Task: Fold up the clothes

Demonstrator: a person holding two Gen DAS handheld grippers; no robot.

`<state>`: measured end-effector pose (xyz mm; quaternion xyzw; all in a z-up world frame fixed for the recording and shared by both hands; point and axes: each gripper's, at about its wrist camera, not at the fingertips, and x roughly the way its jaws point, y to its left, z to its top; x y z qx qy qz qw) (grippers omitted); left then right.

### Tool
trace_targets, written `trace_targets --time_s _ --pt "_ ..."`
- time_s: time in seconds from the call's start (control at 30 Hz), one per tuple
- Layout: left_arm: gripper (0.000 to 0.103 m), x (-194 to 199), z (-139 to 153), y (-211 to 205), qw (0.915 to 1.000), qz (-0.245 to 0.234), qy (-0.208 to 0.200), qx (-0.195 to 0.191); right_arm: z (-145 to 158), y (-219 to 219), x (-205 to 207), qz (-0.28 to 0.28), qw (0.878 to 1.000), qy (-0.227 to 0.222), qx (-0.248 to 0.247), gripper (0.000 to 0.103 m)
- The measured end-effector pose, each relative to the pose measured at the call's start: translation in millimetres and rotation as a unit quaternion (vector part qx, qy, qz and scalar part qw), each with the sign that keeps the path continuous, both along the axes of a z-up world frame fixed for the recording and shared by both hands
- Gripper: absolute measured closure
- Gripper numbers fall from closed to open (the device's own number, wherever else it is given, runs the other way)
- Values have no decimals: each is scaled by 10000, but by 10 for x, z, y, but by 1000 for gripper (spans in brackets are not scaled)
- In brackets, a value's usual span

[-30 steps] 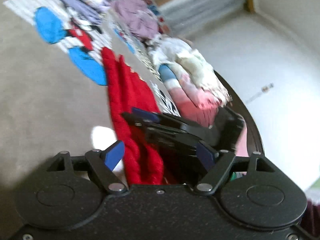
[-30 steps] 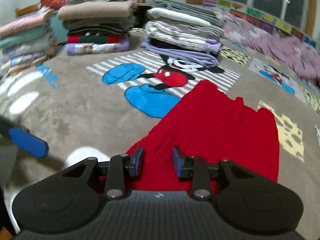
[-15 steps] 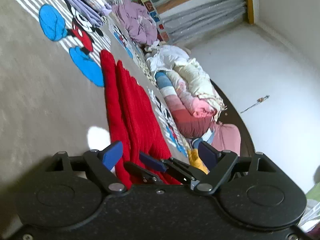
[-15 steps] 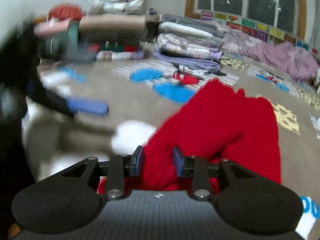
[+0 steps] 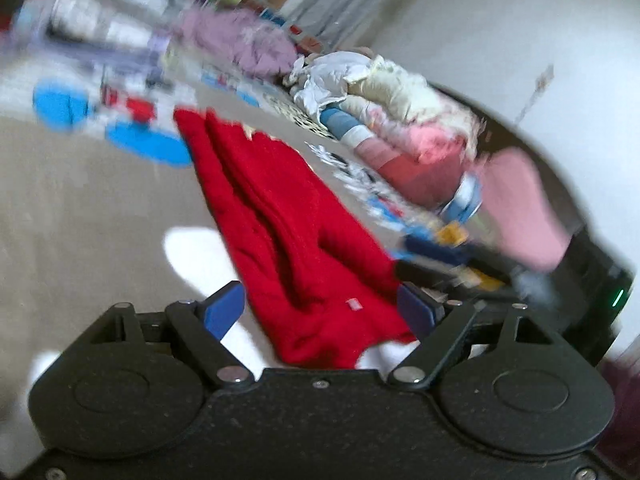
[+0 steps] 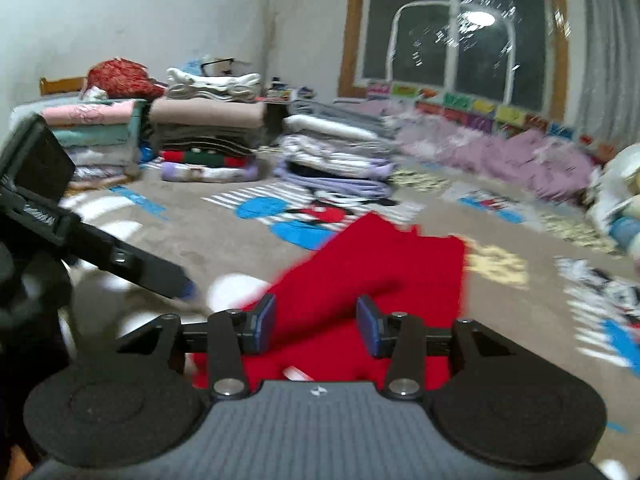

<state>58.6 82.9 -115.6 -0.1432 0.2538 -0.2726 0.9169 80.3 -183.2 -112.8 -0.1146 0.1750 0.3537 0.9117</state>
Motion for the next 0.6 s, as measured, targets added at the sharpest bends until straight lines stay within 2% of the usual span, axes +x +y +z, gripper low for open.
trace_targets --time_s 0.07,0.17,0.23,0.33,0.4,0.5,0.6 --pt "19 -139 54 -165 9958 -109 -495 768 -32 -223 -62 -132 9997 -170 -132 53" --pt "19 -285 34 -386 9783 -326 -979 1795 -130 -462 -110 -213 9975 -388 -542 50" --pt "19 -338 -18 -511 9609 -421 -1198 2460 -230 -544 -137 -167 9949 -489 -868 50" --pt "19 -352 -130 -614 9357 -631 -1347 3200 -367 -587 -194 -87 9897 -607 -1296 50" --pt "19 -376 -210 -685 9111 -727 -1457 3785 -442 -571 -237 -8 9857 -693 -1534 50" --pt "20 -371 -390 -757 8778 -661 -1633 4455 -564 -503 -235 121 9780 -760 -1940 49" --pt "20 -318 -455 -811 8682 -603 -1844 4568 -646 -446 -221 222 9750 -871 -2034 49"
